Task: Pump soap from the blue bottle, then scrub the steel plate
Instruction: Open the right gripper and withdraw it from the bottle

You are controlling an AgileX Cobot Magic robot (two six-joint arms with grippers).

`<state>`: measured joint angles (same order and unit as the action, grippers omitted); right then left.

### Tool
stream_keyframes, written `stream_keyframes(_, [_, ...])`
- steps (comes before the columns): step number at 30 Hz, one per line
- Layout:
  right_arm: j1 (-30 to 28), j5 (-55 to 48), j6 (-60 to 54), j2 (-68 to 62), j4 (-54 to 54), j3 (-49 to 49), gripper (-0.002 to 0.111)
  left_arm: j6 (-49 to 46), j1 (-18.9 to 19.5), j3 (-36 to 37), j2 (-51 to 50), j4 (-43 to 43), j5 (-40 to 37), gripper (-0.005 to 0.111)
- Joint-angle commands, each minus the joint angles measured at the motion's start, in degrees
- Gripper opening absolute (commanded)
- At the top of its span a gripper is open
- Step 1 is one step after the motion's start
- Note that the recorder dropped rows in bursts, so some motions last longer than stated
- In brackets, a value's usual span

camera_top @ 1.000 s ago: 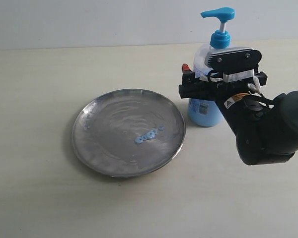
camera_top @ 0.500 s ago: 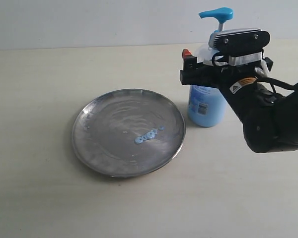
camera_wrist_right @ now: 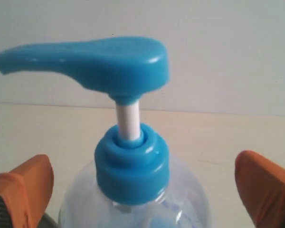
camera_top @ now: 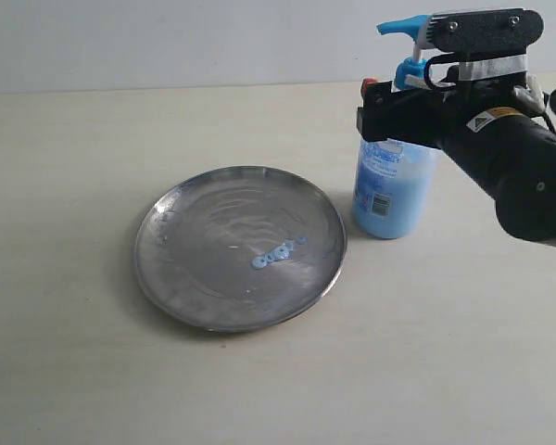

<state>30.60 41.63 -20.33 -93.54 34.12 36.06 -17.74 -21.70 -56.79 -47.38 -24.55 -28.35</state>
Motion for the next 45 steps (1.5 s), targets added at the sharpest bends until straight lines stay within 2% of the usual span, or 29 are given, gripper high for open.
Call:
stream_keyframes(1, [0.03, -7.60, -2.22, 4.56, 0.17, 0.35, 0.100, 0.23, 0.09, 0.15, 0.31, -0.04, 0.12, 0.001])
stream_keyframes(9, [0.03, -18.91, -4.92, 12.71, 0.75, 0.35, 0.100, 0.23, 0.09, 0.15, 0.31, 0.33, -0.87, 0.001])
stream_keyframes(16, [0.03, -33.56, -14.26, 17.93, 9.54, 0.35, 0.100, -0.02, 0.09, 0.15, 0.31, 0.80, -3.53, 0.001])
stream_keyframes(25, [0.03, -51.68, -14.13, 20.55, 6.67, 0.35, 0.099, -0.02, 0.09, 0.15, 0.31, 0.80, -8.60, 0.001])
stream_keyframes(30, [0.03, -63.95, -9.32, 20.81, -3.28, 0.35, 0.098, -0.02, 0.09, 0.15, 0.31, 0.91, -12.73, 0.001])
stream_keyframes(35, [0.03, -73.38, 3.90, 20.91, -21.35, 0.35, 0.095, -0.02, 0.09, 0.15, 0.98, 0.96, -13.48, 0.001])
stream_keyframes(40, [0.03, -78.83, 16.81, 22.83, -36.80, 0.35, 0.095, -0.02, 0.09, 0.15, 2.51, 1.06, -13.96, 0.001])
stream_keyframes(45, [0.03, -79.66, 23.40, 29.21, -42.32, 0.35, 0.095, -0.02, 0.09, 0.15, 4.80, 1.66, -16.11, 0.001])
